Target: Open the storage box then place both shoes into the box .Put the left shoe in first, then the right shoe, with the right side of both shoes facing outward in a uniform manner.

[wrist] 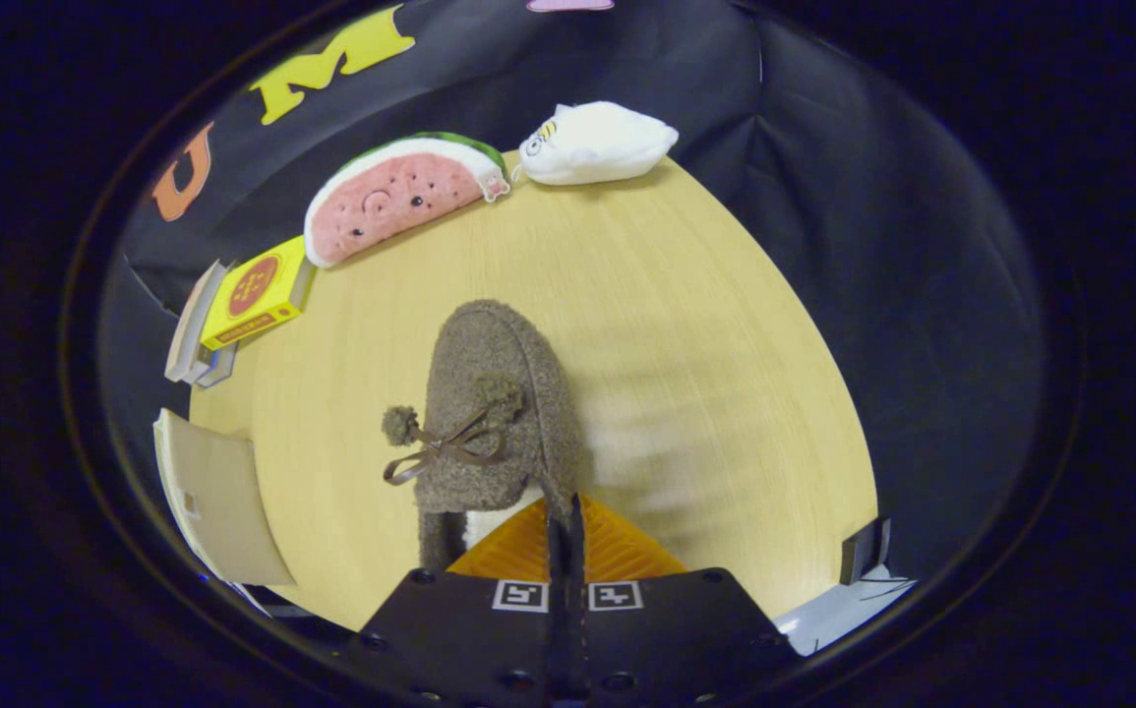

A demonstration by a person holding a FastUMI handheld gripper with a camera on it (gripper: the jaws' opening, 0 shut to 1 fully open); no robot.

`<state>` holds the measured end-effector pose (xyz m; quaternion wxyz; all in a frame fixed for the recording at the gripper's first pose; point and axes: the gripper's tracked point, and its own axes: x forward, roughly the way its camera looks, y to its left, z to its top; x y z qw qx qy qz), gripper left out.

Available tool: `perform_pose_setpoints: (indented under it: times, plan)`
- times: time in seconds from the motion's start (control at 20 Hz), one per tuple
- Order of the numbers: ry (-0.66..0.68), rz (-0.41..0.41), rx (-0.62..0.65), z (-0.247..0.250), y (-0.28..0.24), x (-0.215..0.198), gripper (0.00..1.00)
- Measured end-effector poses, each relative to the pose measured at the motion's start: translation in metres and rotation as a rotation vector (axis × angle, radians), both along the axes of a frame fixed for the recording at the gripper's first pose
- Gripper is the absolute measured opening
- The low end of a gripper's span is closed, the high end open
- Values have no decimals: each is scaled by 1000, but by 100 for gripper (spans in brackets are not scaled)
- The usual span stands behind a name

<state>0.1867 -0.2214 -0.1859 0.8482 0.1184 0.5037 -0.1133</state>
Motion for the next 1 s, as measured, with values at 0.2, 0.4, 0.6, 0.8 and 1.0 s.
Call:
perform_pose_setpoints:
  times: [0.2,0.4,0.6,0.8,1.0]
  plan:
    - [-77,29,15,52,22,-19,0]
    - [-140,46,27,103,55,-27,0]
    - [-187,96,71,143,109,-26,0]
    - [-193,185,75,165,177,-25,0]
    - [-194,272,82,173,254,-20,0]
